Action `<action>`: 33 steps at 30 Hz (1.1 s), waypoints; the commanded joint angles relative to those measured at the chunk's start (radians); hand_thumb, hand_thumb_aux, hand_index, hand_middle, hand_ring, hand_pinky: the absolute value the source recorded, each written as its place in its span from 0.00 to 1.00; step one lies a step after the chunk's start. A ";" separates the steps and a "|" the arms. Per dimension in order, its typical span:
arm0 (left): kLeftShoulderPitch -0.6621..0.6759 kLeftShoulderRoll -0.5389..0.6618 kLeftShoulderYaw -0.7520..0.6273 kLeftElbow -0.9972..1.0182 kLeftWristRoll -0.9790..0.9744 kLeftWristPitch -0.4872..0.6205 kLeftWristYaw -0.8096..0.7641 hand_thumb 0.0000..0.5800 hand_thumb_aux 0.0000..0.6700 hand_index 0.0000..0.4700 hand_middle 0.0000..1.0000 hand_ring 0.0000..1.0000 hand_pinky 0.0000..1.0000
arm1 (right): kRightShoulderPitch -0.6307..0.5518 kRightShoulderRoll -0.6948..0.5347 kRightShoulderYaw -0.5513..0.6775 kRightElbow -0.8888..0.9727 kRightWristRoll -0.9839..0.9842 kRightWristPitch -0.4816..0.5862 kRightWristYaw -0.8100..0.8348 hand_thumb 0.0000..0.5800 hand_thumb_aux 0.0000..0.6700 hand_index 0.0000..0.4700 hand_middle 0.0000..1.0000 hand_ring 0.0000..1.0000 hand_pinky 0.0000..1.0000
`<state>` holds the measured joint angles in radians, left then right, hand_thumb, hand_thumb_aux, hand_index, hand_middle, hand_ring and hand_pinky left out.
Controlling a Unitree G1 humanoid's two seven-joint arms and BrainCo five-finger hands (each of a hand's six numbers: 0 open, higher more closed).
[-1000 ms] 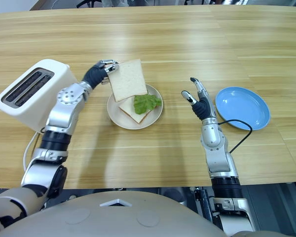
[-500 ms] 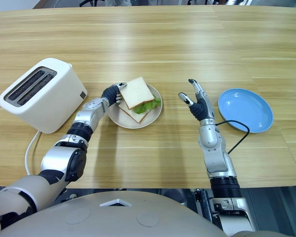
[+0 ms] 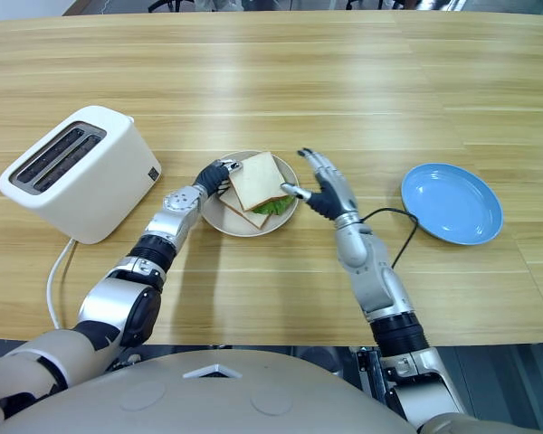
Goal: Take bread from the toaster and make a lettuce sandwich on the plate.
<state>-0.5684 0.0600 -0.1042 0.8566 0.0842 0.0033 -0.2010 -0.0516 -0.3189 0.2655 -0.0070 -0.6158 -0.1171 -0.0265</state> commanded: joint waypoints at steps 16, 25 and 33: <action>0.063 0.031 -0.075 -0.005 0.123 -0.010 0.064 1.00 1.00 0.98 1.00 1.00 1.00 | -0.302 0.000 0.395 0.606 -0.277 -0.094 0.120 0.00 0.00 0.00 0.00 0.00 0.00; 0.064 0.034 -0.086 -0.014 0.135 -0.014 0.051 1.00 1.00 0.98 1.00 1.00 1.00 | -0.276 -0.009 0.492 0.611 -0.395 -0.070 0.162 0.00 0.00 0.00 0.00 0.00 0.00; 0.144 0.257 -0.157 -0.737 0.458 0.113 0.088 0.00 0.00 0.00 0.00 0.00 0.00 | -0.266 0.048 0.594 0.719 -0.541 -0.024 0.158 0.00 0.00 0.00 0.00 0.00 0.00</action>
<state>-0.3737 0.2938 -0.2695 0.3587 0.4793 0.1072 -0.1180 -0.4305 -0.2677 0.6771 0.4906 -1.0889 -0.1268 0.0057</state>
